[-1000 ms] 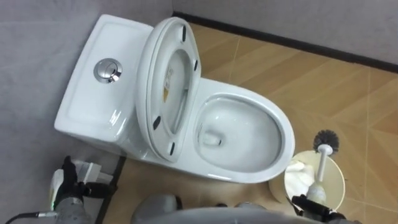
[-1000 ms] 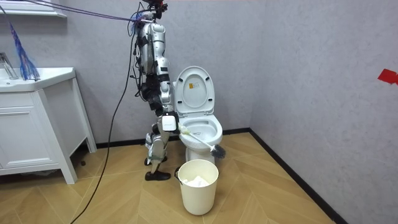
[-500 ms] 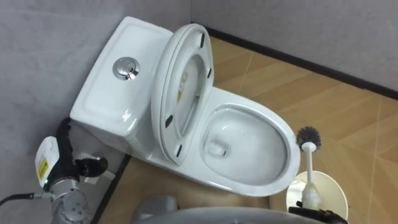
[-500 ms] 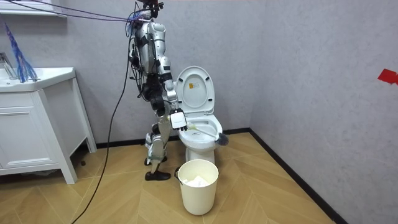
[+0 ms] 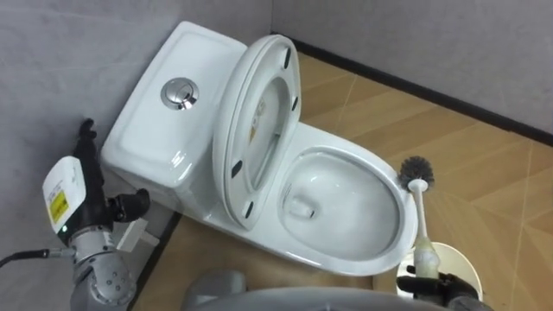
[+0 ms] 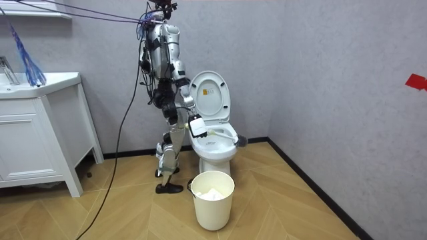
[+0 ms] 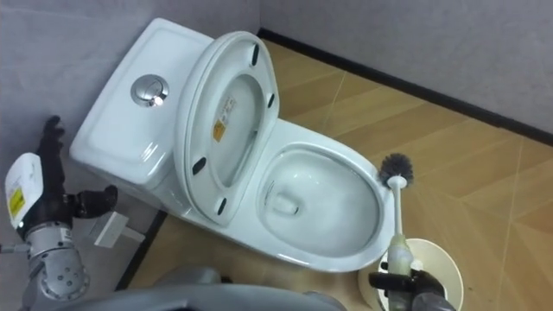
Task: Brush toilet
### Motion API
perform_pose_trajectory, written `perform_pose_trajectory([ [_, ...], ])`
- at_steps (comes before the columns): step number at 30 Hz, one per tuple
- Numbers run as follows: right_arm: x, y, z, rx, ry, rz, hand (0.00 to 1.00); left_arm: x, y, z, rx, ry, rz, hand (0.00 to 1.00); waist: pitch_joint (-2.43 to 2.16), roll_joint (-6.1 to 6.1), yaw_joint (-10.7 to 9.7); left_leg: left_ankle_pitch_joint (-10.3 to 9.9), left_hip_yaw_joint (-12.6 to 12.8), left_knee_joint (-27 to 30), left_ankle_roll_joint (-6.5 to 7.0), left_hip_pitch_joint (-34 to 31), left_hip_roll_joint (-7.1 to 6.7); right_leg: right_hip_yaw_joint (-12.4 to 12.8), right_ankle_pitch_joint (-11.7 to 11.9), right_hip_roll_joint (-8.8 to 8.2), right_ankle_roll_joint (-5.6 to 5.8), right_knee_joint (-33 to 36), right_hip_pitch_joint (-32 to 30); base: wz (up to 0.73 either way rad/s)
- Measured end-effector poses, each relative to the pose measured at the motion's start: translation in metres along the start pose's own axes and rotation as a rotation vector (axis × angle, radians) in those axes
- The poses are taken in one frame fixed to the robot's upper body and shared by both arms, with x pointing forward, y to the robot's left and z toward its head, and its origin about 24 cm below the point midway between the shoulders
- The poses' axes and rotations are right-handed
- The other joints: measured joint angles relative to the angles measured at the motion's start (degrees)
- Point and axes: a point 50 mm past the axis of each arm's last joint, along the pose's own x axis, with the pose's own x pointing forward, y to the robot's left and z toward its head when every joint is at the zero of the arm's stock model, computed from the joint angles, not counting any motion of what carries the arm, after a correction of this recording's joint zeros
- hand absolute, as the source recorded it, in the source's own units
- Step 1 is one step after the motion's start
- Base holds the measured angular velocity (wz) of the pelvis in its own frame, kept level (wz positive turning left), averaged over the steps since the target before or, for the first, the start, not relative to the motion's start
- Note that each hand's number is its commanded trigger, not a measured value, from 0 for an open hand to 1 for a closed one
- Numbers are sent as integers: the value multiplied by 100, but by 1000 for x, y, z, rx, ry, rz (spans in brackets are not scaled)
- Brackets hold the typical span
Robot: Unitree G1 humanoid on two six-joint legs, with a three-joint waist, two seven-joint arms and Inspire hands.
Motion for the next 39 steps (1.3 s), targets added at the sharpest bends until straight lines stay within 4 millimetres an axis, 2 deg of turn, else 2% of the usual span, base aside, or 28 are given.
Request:
perform_pose_trajectory([
  [10,1,3,8,-102,-5,20,100,4,3,30,88,-197,8,0,17,56,-22,7,-12,-13,-12,36,2,-41,3,-18,-4,2,7,0],
  [15,2,2,17,-199,-32,25,100,4,-3,37,194,-307,-68,0,21,12,-174,19,-64,-14,-23,32,-9,-48,4,-26,-5,21,6,3],
  [20,2,-5,25,-279,-50,27,100,0,-12,31,257,-317,-163,0,20,80,-176,28,-70,-56,-31,44,-16,-3,9,-16,-13,22,2,0],
  [24,2,-10,38,-328,-73,24,100,-12,-30,11,330,-253,-335,0,54,161,-195,77,-75,-58,-47,76,-16,-12,12,-42,-20,101,-11,0],
  [26,2,-10,43,-344,-81,33,100,-15,-36,3,364,-230,-397,0,57,167,-224,85,-79,-55,-55,74,-15,-14,5,-40,-32,101,-13,0],
  [30,2,-14,49,-432,-90,33,100,-16,-37,-1,409,-232,-420,0,51,176,-337,121,-71,-94,-44,86,-76,-4,-16,-66,-37,99,-16,0],
  [39,1,-19,53,-475,-96,32,100,-18,-37,-11,505,-213,-450,0,25,197,-377,249,50,-275,-37,188,-88,70,-15,-101,-38,102,-32,-3],
])
